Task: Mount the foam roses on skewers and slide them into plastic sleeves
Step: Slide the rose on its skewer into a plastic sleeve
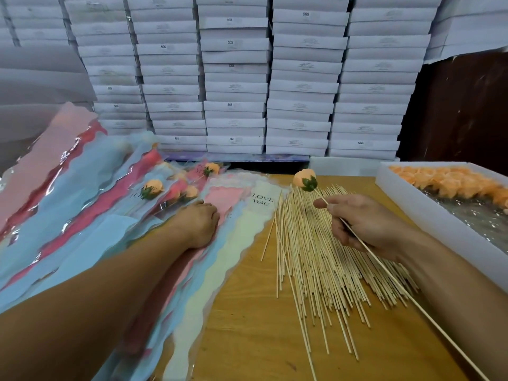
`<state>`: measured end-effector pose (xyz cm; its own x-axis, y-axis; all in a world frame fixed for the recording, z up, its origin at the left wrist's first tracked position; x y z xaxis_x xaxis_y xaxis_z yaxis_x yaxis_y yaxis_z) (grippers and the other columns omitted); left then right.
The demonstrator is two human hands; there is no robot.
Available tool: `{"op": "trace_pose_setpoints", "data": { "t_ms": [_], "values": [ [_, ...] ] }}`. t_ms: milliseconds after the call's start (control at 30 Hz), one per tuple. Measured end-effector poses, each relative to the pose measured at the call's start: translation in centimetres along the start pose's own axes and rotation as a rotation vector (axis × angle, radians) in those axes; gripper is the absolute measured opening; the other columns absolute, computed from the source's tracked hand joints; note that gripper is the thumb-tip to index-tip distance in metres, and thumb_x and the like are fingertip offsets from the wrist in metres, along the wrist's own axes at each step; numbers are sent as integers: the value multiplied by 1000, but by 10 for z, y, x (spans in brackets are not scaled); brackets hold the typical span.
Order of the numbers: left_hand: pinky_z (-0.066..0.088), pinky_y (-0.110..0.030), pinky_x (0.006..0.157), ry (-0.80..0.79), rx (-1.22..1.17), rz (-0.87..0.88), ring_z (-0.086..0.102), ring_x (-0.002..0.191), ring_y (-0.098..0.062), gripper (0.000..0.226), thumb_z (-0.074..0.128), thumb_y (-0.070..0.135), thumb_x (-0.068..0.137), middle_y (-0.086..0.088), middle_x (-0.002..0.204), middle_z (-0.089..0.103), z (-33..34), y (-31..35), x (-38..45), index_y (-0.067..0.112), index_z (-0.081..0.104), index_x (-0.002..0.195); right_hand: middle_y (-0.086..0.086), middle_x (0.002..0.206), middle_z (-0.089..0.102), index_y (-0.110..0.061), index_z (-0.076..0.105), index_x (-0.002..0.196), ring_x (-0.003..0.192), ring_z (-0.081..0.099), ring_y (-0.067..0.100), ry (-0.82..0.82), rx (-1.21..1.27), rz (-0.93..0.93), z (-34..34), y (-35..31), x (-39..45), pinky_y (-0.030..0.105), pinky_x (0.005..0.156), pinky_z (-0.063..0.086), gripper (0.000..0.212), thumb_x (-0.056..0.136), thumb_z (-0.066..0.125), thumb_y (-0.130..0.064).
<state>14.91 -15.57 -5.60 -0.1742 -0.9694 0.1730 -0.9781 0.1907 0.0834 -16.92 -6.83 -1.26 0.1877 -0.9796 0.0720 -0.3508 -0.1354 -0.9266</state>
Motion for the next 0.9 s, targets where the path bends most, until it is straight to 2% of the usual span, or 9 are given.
{"op": "trace_pose_setpoints", "data": {
  "t_ms": [133,233,367,467,567,667,733,833,900],
  "values": [
    [41,-34,73,17,61,-33,56,92,-29,27,35,28,104,-14,106,63,-6,6,-1,17,56,90,9,54,56,-14,64,118,37,38,14,-16,34,21,2,1,-1,24,39,27,29,108,36,-13],
    [40,-35,64,49,100,-63,58,80,-31,24,37,26,101,-14,99,64,-16,16,-5,17,52,85,10,55,58,-9,63,116,36,39,14,-33,97,75,4,4,-1,23,34,30,28,108,37,-12],
    [43,-34,63,88,174,-42,58,78,-30,19,42,20,98,-11,96,65,-33,42,-13,14,59,93,11,56,60,-9,58,117,36,39,13,-68,118,151,10,6,-2,25,36,26,26,107,34,-12],
    [44,-33,60,103,191,-2,56,75,-29,12,45,13,96,-10,94,65,-47,68,-19,13,57,94,12,58,62,-10,55,117,33,34,12,-93,126,185,14,6,-2,20,34,24,22,107,35,-12],
    [35,-32,60,125,157,70,49,73,-26,15,44,12,96,-9,86,56,-60,95,-28,15,50,83,13,63,66,-13,53,117,33,32,11,-92,131,185,17,6,-2,19,34,24,15,108,45,-21],
    [42,-35,64,84,137,134,50,69,-29,30,44,12,95,-10,78,54,-67,125,-41,17,39,66,14,75,74,-12,53,116,35,32,11,-14,161,159,15,7,1,20,34,25,25,104,54,-34],
    [39,-34,60,71,140,152,46,65,-30,34,47,9,92,-6,66,44,-70,144,-53,20,34,62,14,83,77,-12,52,116,35,30,11,50,172,144,13,8,4,20,34,25,33,102,57,-41],
    [37,-33,57,89,115,208,42,57,-23,31,47,6,90,-2,63,37,-73,173,-73,17,36,63,15,88,78,-11,51,115,33,29,9,106,242,142,11,9,6,20,33,25,44,96,61,-49],
    [37,-33,59,128,82,263,40,61,-23,18,45,10,94,-1,70,37,-73,189,-88,13,47,76,15,86,78,-11,53,115,32,30,8,125,307,150,10,9,6,19,32,25,51,90,67,-53]
  ]
}}
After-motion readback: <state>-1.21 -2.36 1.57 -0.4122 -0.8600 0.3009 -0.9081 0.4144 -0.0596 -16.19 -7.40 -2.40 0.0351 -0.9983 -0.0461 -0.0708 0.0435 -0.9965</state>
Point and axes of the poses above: each hand's wrist, its own x-axis towards the middle knuckle, its own z-axis out of the palm, y = z × x, the point moved 4 cm from there along x, towards the middle knuckle
